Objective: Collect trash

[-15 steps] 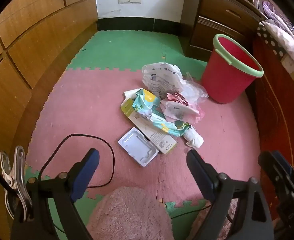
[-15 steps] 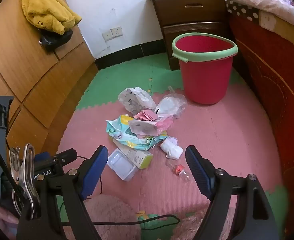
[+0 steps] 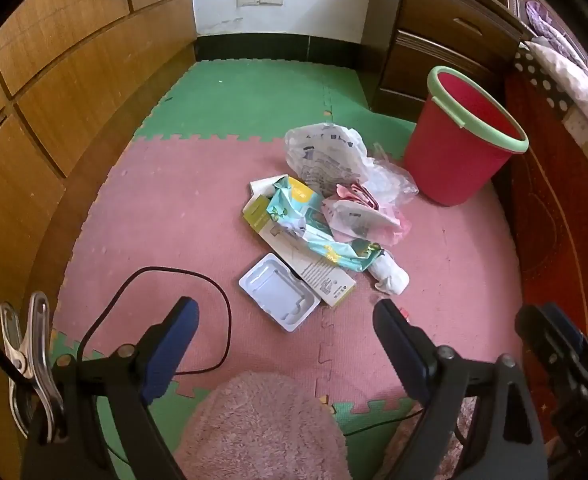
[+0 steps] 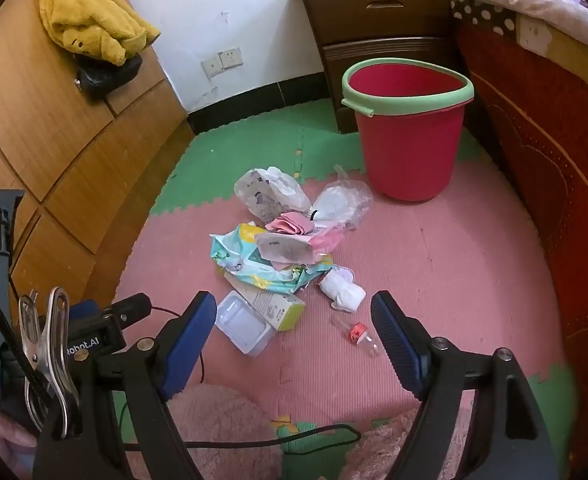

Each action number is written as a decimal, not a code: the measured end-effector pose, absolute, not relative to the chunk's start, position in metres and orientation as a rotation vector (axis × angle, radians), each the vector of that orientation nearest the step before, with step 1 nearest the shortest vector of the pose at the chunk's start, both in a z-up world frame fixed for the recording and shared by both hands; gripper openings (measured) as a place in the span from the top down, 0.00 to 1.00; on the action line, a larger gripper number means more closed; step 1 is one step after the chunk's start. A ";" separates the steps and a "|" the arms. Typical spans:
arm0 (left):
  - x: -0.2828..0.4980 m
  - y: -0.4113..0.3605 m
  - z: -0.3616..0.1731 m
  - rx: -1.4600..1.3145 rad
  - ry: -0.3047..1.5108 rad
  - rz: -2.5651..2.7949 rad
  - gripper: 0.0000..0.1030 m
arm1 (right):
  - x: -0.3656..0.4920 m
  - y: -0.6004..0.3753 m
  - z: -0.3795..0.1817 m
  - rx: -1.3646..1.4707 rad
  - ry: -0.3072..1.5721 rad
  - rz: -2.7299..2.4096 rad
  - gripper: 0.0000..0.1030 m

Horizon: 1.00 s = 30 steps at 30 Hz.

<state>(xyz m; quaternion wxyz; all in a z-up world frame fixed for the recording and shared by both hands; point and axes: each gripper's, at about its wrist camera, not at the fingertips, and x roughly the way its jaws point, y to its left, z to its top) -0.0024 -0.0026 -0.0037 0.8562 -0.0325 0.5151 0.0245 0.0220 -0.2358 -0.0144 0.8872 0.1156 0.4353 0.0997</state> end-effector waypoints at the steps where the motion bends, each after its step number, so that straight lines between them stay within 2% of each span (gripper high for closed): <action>1: -0.002 -0.002 -0.004 -0.069 1.083 0.051 0.11 | 0.025 -0.236 -0.011 0.242 0.911 0.207 0.21; 30: -0.003 0.000 -0.003 -0.071 1.087 0.049 0.11 | 0.021 -0.236 -0.020 0.250 0.924 0.204 0.21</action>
